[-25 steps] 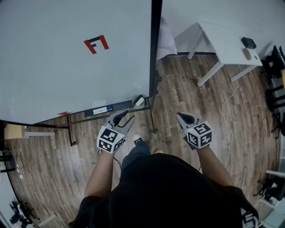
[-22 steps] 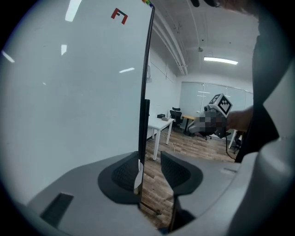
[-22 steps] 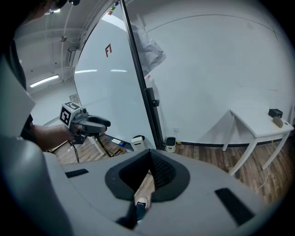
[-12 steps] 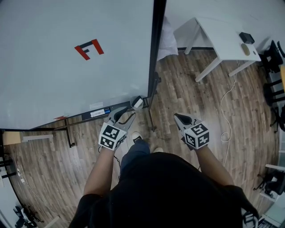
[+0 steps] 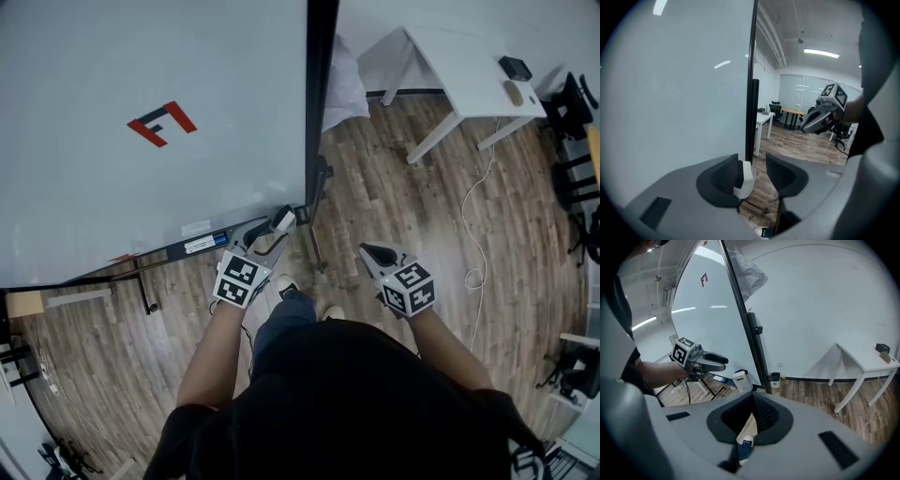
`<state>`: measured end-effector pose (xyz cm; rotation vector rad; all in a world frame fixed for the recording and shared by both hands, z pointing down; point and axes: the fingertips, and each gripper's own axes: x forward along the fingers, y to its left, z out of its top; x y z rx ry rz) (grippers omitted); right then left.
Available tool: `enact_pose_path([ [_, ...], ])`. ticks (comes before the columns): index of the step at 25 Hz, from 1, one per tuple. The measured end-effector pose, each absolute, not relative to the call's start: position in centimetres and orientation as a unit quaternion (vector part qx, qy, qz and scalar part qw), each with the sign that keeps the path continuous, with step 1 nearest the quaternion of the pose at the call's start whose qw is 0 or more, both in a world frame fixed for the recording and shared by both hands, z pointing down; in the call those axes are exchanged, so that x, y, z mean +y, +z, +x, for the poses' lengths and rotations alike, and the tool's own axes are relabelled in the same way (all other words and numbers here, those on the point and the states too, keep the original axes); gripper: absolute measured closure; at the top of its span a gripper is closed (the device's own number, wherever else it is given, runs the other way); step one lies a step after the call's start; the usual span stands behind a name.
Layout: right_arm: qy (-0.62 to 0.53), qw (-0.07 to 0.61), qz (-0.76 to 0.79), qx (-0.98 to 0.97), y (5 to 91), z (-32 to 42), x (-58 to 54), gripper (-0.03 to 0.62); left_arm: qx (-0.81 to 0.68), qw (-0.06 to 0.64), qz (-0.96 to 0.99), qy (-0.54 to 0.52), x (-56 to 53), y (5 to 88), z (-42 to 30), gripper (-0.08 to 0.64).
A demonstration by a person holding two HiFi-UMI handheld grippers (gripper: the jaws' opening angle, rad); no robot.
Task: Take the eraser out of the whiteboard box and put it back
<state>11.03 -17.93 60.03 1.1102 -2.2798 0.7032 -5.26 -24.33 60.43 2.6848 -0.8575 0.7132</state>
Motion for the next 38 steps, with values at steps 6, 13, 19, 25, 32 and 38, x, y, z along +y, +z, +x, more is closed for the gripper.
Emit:
enact_pose_path([
  [6,0.267,0.256,0.412,-0.833,60.7,11.8,-17.9,0.597,-0.292,0.118,0.907,0.281,-25.4,62.9,-4.7,0.351],
  [13,0.275,0.259,0.413,-0.828,61.6,12.1,-17.9,0.598,-0.288,0.121,0.9,0.304,-26.4,64.9,-4.1,0.348],
  [19,0.28,0.26,0.413,-0.827,61.9,12.0,-18.0,0.598,-0.285,0.118,0.89,0.336,-27.0,67.5,-3.9,0.347],
  [25,0.285,0.263,0.413,-0.824,62.4,12.1,-17.9,0.598,-0.278,0.127,0.889,0.341,-27.2,68.5,-3.5,0.348],
  [32,0.286,0.265,0.413,-0.823,62.5,12.0,-18.0,0.598,-0.276,0.131,0.89,0.338,-27.4,68.9,-3.3,0.35],
  [38,0.288,0.265,0.412,-0.823,62.6,11.7,-17.9,0.598,-0.277,0.137,0.889,0.337,-27.7,68.9,-3.4,0.351],
])
